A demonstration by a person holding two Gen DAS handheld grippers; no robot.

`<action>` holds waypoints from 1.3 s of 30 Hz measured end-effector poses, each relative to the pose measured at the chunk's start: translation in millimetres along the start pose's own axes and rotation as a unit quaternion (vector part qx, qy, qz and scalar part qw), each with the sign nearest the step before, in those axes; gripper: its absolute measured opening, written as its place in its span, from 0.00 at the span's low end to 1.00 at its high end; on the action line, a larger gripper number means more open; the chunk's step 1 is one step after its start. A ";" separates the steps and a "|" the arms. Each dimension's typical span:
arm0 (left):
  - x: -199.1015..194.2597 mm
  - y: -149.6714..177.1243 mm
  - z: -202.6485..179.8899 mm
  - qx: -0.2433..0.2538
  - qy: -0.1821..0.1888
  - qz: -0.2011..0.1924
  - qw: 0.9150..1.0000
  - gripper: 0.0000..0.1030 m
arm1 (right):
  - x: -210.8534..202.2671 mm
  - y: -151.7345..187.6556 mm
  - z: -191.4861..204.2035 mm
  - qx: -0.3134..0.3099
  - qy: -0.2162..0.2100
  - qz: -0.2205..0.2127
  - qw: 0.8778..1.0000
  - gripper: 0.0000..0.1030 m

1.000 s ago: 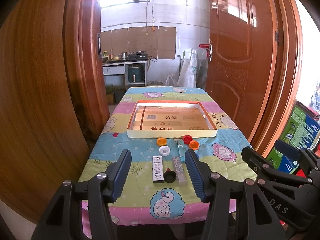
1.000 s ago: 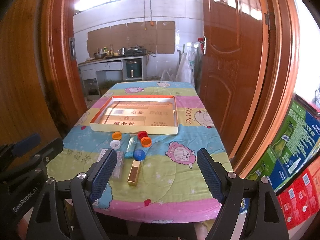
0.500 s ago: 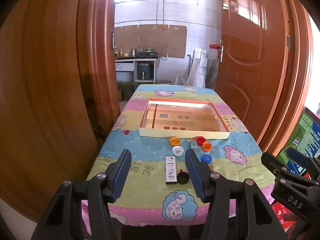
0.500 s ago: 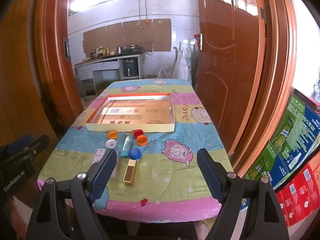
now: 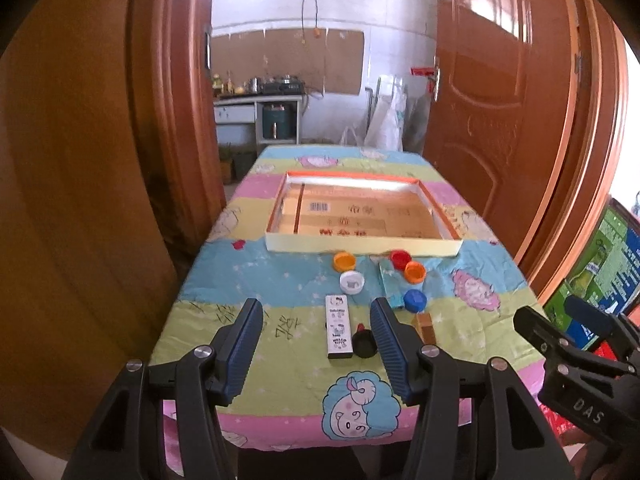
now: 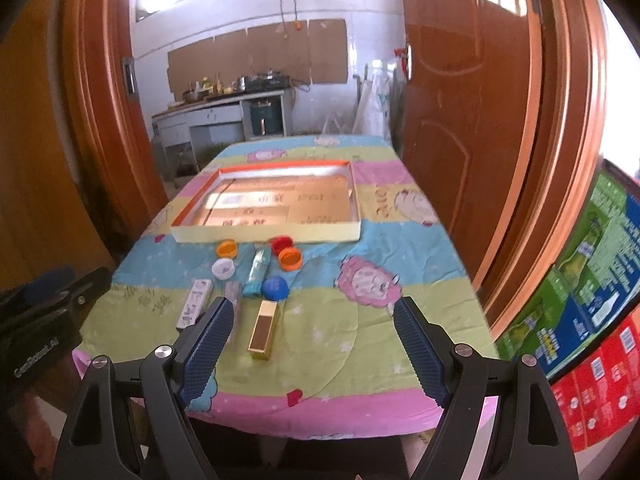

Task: Organize rigid objects
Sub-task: 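Grasp the white Hello Kitty box with the left tool while the right tool grasps the gold box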

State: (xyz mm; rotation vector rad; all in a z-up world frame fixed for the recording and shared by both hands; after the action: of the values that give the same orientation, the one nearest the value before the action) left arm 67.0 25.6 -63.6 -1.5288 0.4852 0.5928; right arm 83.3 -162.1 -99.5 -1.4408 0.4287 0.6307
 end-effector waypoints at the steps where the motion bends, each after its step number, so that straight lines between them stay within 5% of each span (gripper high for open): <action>1: 5.3 1.6 -1.1 0.001 -0.002 0.005 1.000 0.55 | 7.0 2.9 -0.2 0.003 -0.002 0.009 1.000 0.81; 18: 82.1 8.7 4.2 0.001 -0.016 0.059 0.998 0.55 | 74.5 19.0 1.7 0.017 -0.024 0.064 0.998 0.81; 39: 155.9 21.0 -23.0 0.034 0.010 0.144 0.989 0.46 | 135.4 35.0 11.2 0.023 -0.037 0.123 0.991 0.81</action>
State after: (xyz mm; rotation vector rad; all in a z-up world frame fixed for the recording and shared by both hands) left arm 175.6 10.1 -178.6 -1.4109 0.7429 0.7765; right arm 164.1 -131.6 -210.1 -1.3277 0.5643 0.8632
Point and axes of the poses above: each gripper's, at about its wrist camera, not at the fingertips, and x roughly the way its jaws point, z to its left, y to its underside, the point moved 4 cm from there along x, roughly the way its jaws point, and after that the axes turned 3 degrees about -y, right-handed, at the moved point
